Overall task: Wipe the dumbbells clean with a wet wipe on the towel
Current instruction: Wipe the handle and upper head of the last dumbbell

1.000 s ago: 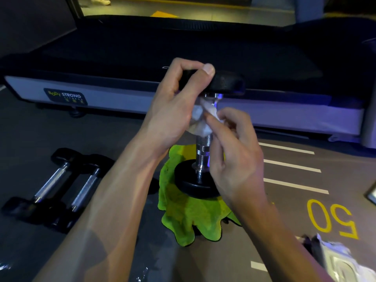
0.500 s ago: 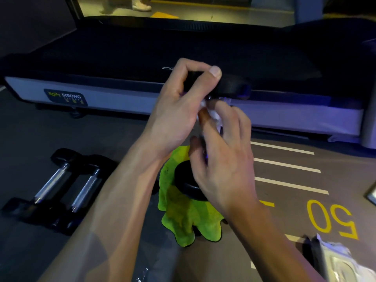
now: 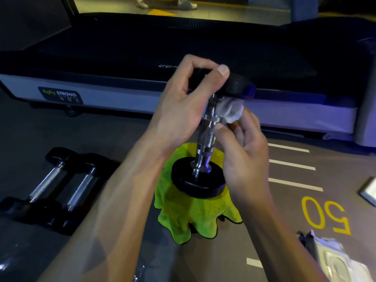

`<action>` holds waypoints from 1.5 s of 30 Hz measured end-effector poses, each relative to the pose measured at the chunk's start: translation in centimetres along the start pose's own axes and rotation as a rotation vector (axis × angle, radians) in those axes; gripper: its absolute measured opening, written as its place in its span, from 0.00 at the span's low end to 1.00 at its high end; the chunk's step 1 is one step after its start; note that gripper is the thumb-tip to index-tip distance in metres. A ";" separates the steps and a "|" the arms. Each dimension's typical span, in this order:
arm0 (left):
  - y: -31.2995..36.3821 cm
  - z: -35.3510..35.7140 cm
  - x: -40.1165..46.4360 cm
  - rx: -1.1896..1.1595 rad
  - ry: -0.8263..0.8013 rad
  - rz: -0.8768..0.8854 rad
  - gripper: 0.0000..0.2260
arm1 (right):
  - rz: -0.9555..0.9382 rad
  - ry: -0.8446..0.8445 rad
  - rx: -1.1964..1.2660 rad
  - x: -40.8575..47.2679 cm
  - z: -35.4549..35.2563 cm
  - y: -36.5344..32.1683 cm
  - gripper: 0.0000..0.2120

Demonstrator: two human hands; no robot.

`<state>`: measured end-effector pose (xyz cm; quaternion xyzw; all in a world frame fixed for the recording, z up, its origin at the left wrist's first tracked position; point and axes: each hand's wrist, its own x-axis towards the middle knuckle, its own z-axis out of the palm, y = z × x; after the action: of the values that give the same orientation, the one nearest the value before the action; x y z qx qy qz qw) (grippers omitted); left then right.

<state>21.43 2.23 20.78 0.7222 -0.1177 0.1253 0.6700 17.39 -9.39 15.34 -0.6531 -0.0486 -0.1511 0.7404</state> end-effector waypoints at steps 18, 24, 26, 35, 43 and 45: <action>0.1 0.1 -0.7 0.018 -0.009 0.009 0.07 | -0.484 0.052 -0.666 -2.2 0.4 0.0 0.23; 0.2 0.0 -0.7 -0.011 0.004 0.022 0.07 | -0.132 0.126 -0.115 -1.7 0.5 -0.3 0.16; 0.2 -0.4 -0.9 -0.036 0.000 0.030 0.06 | -0.095 0.094 -0.140 -1.6 0.7 -0.4 0.12; -0.1 -2.1 -1.9 -0.093 -0.003 0.007 0.10 | 0.113 -0.156 -0.197 -0.9 0.2 0.0 0.16; 0.0 -2.0 -2.1 -0.108 0.018 0.007 0.09 | -0.366 0.045 -0.514 -3.2 0.5 0.4 0.11; -0.2 -2.1 -2.0 -0.104 0.028 0.004 0.09 | -0.447 0.064 -0.574 -3.6 0.0 1.9 0.10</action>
<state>19.54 4.32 20.09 0.6843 -0.1162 0.1302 0.7080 14.50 -8.62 12.61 -0.8026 -0.1227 -0.3370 0.4766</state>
